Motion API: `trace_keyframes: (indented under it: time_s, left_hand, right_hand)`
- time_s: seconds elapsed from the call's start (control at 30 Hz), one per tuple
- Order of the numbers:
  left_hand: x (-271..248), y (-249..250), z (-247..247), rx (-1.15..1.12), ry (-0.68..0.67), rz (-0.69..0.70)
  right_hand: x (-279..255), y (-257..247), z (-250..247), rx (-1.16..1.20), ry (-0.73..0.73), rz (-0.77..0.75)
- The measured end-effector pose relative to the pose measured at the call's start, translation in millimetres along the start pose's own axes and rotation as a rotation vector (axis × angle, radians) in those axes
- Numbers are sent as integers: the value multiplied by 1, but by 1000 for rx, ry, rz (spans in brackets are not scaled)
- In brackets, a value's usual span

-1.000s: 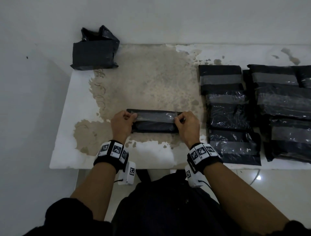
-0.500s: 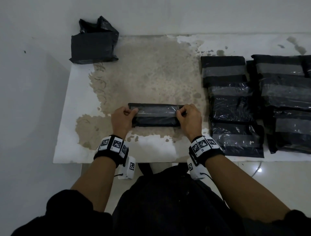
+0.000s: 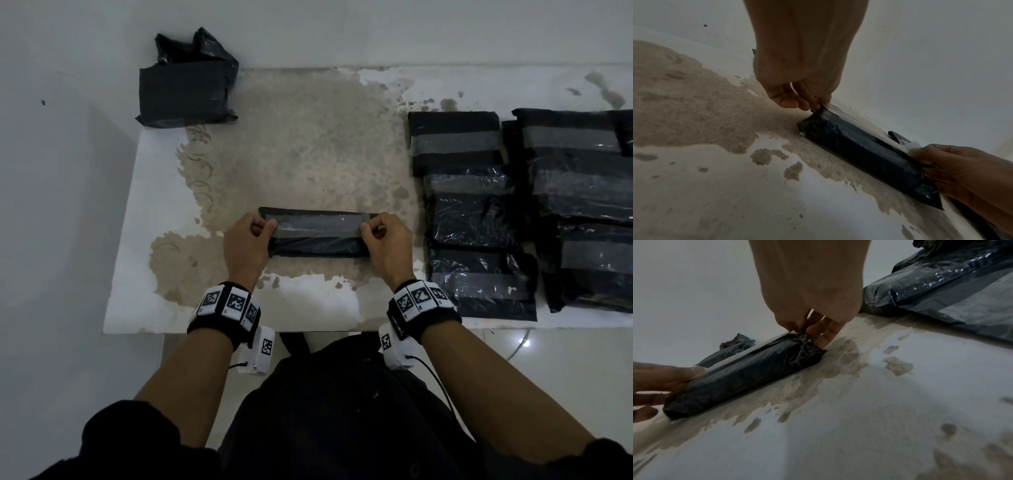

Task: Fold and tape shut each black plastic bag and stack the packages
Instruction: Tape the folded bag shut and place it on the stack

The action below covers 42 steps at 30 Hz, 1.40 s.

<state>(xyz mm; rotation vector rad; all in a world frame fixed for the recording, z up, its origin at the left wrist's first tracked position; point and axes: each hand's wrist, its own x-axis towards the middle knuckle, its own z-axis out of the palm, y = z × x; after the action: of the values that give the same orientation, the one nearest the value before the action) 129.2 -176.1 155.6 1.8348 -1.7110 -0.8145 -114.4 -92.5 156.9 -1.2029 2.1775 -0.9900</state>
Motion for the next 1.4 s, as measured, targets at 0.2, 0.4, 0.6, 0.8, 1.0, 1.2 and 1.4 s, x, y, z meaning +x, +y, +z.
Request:
trace_keyframes:
  time_s: [0.2, 0.4, 0.6, 0.8, 1.0, 1.2, 1.4]
  left_hand:
    - [0, 1, -3, 12, -2, 5]
    - [0, 7, -3, -34, -13, 11]
    - [6, -1, -4, -58, -52, -10]
    - [5, -10, 1, -82, -62, -67]
    - [-2, -15, 8, -123, -36, -54]
    - [-10, -12, 15, -56, 20, -22]
    - [-11, -12, 18, -26, 35, -36]
  right_hand:
    - [-1, 1, 0, 80, -6, 65]
    - [0, 1, -1, 78, -9, 55]
    - [-1, -1, -1, 4, -35, 18]
    - [-1, -2, 0, -76, -36, 0]
    - [-3, 5, 3, 17, 3, 79]
    - [-2, 11, -6, 222, -86, 193]
    - [1, 22, -10, 330, -132, 198]
